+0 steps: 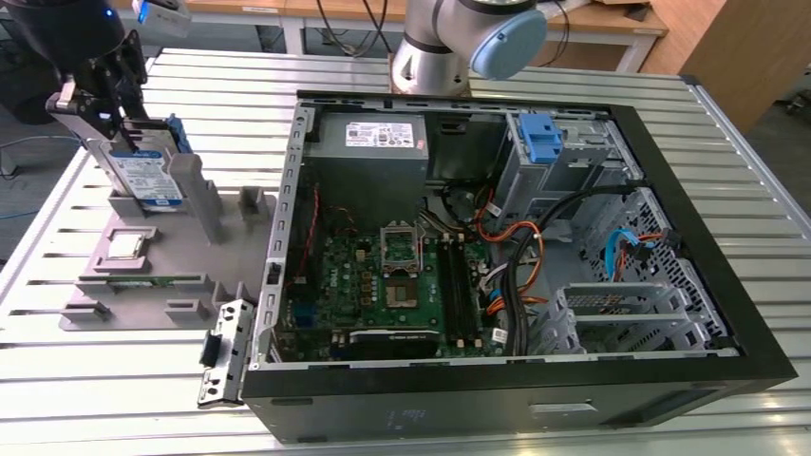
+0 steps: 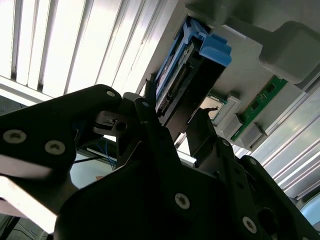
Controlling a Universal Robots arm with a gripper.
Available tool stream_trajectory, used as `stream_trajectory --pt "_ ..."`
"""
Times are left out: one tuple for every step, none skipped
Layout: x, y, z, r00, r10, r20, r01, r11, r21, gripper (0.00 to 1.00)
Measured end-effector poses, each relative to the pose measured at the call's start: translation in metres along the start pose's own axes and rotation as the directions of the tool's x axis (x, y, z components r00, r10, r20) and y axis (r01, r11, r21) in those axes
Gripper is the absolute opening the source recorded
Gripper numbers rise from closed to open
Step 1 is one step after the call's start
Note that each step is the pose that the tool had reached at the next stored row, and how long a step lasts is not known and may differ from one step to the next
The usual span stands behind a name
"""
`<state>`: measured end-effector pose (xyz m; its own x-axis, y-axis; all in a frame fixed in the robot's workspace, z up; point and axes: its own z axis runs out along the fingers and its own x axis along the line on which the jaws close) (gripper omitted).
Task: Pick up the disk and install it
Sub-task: 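Pick up the disk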
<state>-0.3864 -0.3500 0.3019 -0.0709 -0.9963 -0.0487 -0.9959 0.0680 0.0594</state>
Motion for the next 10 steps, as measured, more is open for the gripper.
stream_trajectory --pt "0.0000 0.0000 0.0000 1.0000 0.000 0.0001 0.000 1.0000 0.0001 0.51" --pt "0.0000 0.0000 0.0000 1.0000 0.000 0.0001 0.000 1.0000 0.0000 0.51" --pt "0.0000 0.0000 0.0000 1.0000 0.000 0.0000 0.000 1.0000 0.0000 0.51" --pt "0.0000 0.0000 -0.0001 1.0000 0.000 0.0000 0.000 1.0000 0.0000 0.51" --pt "0.0000 0.0000 -0.0001 1.0000 0.000 0.0000 0.000 1.0000 0.0000 0.49" --pt "0.0000 0.0000 -0.0001 1.0000 0.000 0.0000 0.000 1.0000 0.0000 0.49" --pt "0.0000 0.0000 -0.0001 1.0000 0.000 0.0000 0.000 1.0000 0.0000 0.42" --pt "0.0000 0.0000 -0.0001 1.0000 0.000 0.0000 0.000 1.0000 0.0000 0.42" --pt "0.0000 0.0000 -0.0001 1.0000 0.000 0.0000 0.000 1.0000 0.0000 0.42" --pt "0.0000 0.0000 -0.0002 1.0000 0.000 0.0000 0.000 1.0000 0.0000 0.42"
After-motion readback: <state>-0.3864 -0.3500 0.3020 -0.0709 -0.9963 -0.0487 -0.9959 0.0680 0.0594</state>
